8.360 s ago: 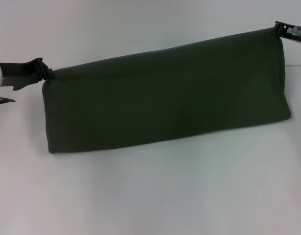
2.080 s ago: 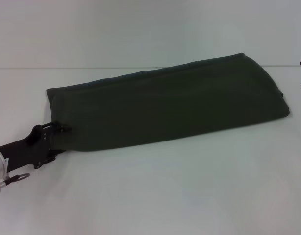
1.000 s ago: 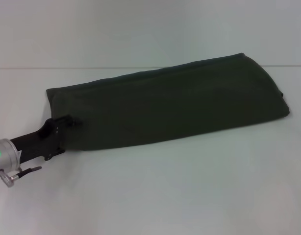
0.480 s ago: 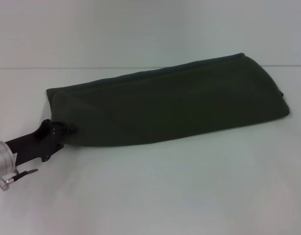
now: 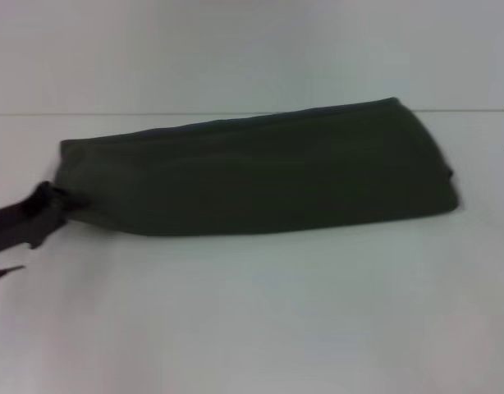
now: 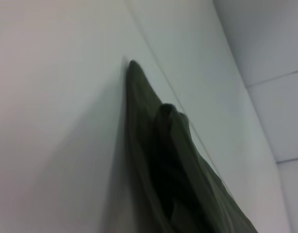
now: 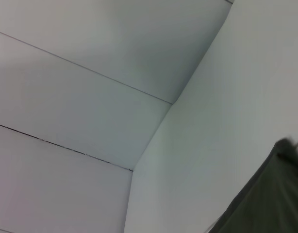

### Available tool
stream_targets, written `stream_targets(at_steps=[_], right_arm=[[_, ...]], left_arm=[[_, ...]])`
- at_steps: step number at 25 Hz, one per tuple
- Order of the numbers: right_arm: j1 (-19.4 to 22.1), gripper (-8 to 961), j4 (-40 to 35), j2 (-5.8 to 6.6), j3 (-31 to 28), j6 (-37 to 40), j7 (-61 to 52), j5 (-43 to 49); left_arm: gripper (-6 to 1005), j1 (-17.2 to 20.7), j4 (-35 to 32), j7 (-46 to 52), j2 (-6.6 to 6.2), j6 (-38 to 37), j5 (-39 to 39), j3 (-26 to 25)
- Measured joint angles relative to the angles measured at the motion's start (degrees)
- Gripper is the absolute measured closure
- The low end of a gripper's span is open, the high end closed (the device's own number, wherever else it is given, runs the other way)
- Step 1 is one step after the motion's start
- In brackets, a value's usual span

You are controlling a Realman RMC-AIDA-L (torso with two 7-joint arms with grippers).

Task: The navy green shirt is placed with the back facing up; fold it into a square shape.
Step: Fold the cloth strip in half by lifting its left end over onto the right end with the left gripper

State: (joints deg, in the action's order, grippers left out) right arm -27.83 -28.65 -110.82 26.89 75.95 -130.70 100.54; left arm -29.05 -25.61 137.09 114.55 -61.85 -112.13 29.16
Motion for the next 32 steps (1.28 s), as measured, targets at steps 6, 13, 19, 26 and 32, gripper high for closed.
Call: stream_targets(at_steps=[6, 13, 19, 26, 32], right_arm=[[-0.2, 29, 0.3, -0.16, -0.1, -0.4, 0.0, 0.0], [-0.3, 29, 0.6, -0.18, 0.1, -0.4, 0.0, 0.3], [-0.1, 28, 0.6, -0.30, 0.5, -0.1, 0.1, 0.4], [-0.1, 28, 1.2, -0.36, 0.5, 0.1, 0.5, 0.5], [-0.1, 28, 1.3, -0.35, 0.7, 0.1, 0.5, 0.5]], left_arm=[[954, -0.1, -0.4, 0.0, -3.64, 4.5, -1.5, 0.0], [953, -1.4, -2.0, 0.7, -4.45, 8.3, -5.7, 0.1], [937, -2.4, -5.0, 0.6, -3.50, 2.4, -2.9, -0.4], [915, -5.4, -10.7, 1.9, -2.45, -8.9, 1.9, -0.1], [896, -11.7, -12.6, 1.6, 0.72, -11.4, 2.3, 2.6]])
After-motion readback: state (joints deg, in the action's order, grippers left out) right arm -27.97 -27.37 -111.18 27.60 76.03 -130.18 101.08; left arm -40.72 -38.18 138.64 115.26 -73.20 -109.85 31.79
